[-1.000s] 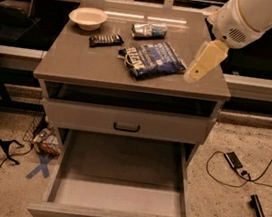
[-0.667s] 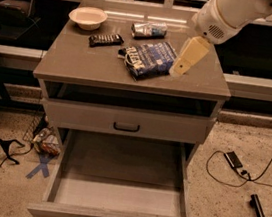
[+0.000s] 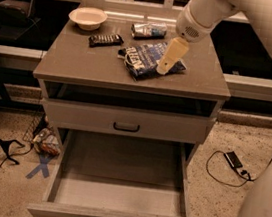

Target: Place blue chip bag into middle drawer

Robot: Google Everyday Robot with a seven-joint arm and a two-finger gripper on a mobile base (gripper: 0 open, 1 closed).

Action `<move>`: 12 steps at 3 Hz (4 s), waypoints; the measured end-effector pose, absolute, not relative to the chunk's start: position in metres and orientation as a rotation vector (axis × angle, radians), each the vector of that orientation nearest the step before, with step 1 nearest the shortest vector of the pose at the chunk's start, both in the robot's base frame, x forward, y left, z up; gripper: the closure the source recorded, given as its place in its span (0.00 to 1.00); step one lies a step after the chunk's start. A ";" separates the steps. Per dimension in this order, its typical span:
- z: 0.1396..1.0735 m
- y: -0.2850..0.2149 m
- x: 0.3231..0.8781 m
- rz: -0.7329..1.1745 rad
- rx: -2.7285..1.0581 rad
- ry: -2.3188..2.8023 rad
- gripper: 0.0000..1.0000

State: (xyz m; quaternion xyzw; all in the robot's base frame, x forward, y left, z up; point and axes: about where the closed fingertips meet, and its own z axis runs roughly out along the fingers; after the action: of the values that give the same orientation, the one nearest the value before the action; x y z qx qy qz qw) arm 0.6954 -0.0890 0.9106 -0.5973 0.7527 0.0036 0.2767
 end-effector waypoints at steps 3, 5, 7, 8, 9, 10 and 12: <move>0.859 -0.087 0.737 -0.040 -1.615 2.116 0.00; 0.843 -0.083 0.740 -0.028 -1.641 2.140 0.18; 0.847 -0.081 0.735 -0.013 -1.653 2.124 0.72; 0.875 -0.090 0.710 -0.004 -1.599 2.061 0.96; 0.921 -0.137 0.633 -0.041 -1.453 2.046 1.00; 0.926 -0.175 0.565 -0.052 -1.352 2.137 1.00; 0.883 -0.190 0.515 0.015 -1.346 2.291 1.00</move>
Offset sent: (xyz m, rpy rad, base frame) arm 0.0479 -0.0006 -0.0458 -0.0649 0.0358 -0.0612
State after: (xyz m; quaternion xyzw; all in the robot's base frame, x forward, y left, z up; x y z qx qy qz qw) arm 0.5148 -0.1896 0.8834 -0.4919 0.8370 0.0054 0.2398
